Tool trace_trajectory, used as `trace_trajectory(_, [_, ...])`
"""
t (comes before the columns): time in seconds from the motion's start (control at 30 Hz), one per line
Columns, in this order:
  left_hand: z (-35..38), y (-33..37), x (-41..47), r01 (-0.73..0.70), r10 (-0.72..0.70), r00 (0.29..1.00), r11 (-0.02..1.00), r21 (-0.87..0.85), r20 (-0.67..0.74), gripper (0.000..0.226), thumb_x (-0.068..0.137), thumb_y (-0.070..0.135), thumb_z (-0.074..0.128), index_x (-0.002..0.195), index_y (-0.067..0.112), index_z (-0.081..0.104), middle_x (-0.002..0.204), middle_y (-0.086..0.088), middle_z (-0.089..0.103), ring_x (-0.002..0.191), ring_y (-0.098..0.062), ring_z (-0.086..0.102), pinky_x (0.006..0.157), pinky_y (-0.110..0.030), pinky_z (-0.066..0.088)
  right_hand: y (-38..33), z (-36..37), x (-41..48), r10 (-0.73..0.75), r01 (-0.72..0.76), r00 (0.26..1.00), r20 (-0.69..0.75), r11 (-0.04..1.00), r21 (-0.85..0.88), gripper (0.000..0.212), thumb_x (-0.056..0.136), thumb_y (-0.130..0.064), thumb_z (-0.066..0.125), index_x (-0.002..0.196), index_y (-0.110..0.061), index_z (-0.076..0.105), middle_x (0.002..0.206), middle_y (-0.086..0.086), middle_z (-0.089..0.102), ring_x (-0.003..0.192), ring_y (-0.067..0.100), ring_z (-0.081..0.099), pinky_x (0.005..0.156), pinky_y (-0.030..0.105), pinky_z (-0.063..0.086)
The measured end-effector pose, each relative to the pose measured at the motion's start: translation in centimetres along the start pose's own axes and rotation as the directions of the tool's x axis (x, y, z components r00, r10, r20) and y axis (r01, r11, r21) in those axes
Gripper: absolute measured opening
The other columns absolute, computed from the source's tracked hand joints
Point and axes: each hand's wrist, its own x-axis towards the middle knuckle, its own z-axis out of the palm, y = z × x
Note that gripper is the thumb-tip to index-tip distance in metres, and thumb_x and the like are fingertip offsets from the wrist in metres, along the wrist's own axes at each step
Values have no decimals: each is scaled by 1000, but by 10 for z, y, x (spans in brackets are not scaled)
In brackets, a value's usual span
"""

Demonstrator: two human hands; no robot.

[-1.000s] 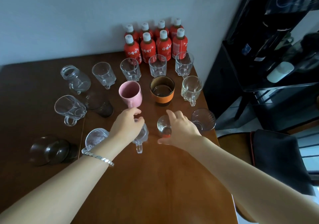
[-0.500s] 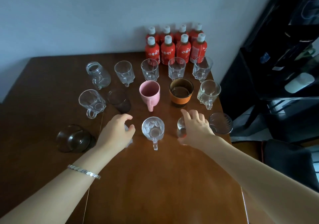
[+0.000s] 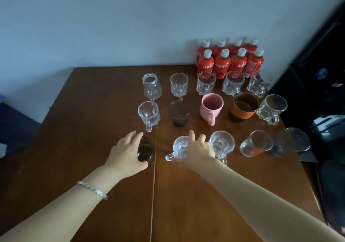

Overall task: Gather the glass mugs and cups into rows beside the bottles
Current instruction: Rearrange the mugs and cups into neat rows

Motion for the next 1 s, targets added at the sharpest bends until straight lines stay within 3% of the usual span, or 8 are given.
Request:
trace_trajectory(0.13, [7,-22,11,-77,78,991,997,-11,108,94,80,35,66,152,27,7,161,1,6,141,-30,28,109,-42,39,-16,16,9,137,-135,989,-50,990,48,89,78,-52,69,145,-15,22,135,11,36,123,31,52,92,38,50])
trace_trajectory(0.27, [12,-29,19,-133,138,989,988,-81,61,99,72,31,72,151,28,13,152,-1,21,127,-29,44,97,-41,51,-11,9,13,70,-66,997,-40,995,81,84,69,-33,82,136,-20,35,131,5,38,123,29,48,96,41,49])
trace_trajectory(0.37, [16,-32,22,-136,143,989,979,-155,40,99,70,28,75,151,26,17,149,0,24,125,-28,46,95,-37,53,-9,7,14,21,-19,1000,-22,998,59,96,67,-26,85,143,-21,27,140,4,32,128,30,42,100,41,46])
trace_trajectory(0.43, [20,-32,24,-111,116,993,969,-220,10,99,70,30,76,150,25,19,148,-1,26,124,-27,48,96,-36,52,-10,12,16,24,-24,1000,-5,998,55,104,72,-26,80,150,-21,11,147,7,22,133,33,34,105,43,42])
trace_trajectory(0.5, [22,-30,26,-55,50,998,957,-285,-25,98,69,35,78,149,24,22,147,-1,27,124,-27,50,96,-34,52,-10,18,21,55,-54,998,-18,995,81,98,78,-29,70,152,-21,5,150,8,18,136,35,30,107,44,38])
trace_trajectory(0.6, [25,-22,29,14,-44,996,937,-350,-78,101,66,44,80,148,23,25,146,-4,28,123,-28,51,93,-35,52,-7,22,27,83,-70,993,-79,986,154,89,80,-32,68,150,-19,15,148,5,26,132,31,39,101,41,45])
trace_trajectory(0.73, [28,-8,32,55,-116,984,921,-386,-136,101,65,49,81,146,21,28,145,-6,30,122,-28,53,88,-34,54,1,20,30,4,6,997,-73,991,135,90,75,-27,73,149,-21,22,146,-2,28,129,26,43,96,37,49])
trace_trajectory(1.0, [26,-9,30,93,-117,990,957,-274,-73,105,67,53,77,149,22,19,147,-7,25,124,-28,51,86,-35,53,10,22,32,-66,77,995,-79,986,146,96,73,-25,75,151,-24,19,147,-2,28,132,22,39,98,36,49])
